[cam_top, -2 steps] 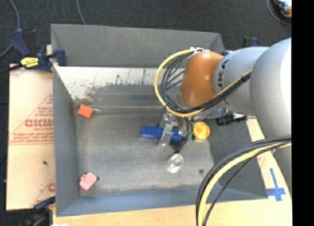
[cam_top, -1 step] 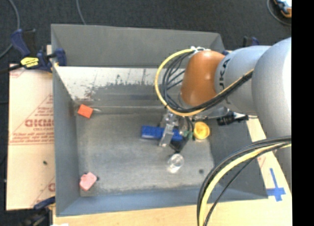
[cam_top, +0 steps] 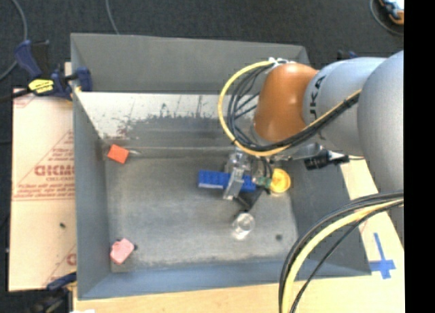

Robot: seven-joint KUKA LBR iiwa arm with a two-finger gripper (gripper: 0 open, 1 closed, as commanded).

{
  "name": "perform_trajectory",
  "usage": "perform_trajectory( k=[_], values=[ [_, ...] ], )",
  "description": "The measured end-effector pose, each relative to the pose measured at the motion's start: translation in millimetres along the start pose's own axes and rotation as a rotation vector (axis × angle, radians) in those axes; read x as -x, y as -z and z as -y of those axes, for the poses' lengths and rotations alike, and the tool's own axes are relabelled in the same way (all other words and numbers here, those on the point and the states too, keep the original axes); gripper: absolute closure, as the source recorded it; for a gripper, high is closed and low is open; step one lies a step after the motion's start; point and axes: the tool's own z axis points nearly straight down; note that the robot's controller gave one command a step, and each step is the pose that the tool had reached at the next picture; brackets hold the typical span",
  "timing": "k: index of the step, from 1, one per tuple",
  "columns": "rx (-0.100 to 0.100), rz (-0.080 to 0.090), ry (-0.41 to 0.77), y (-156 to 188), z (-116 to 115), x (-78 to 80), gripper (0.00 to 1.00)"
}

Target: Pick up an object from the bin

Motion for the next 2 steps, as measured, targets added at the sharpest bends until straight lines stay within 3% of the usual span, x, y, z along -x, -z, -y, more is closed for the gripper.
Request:
perform_trajectory(
  k=[1,2],
  values=[
    [0.002,0.009,0.0,16.3,-0.2,2.5,1.0],
    [0.001,0.005,0.0,26.4,0.2,1.7,1.0]
  ],
)
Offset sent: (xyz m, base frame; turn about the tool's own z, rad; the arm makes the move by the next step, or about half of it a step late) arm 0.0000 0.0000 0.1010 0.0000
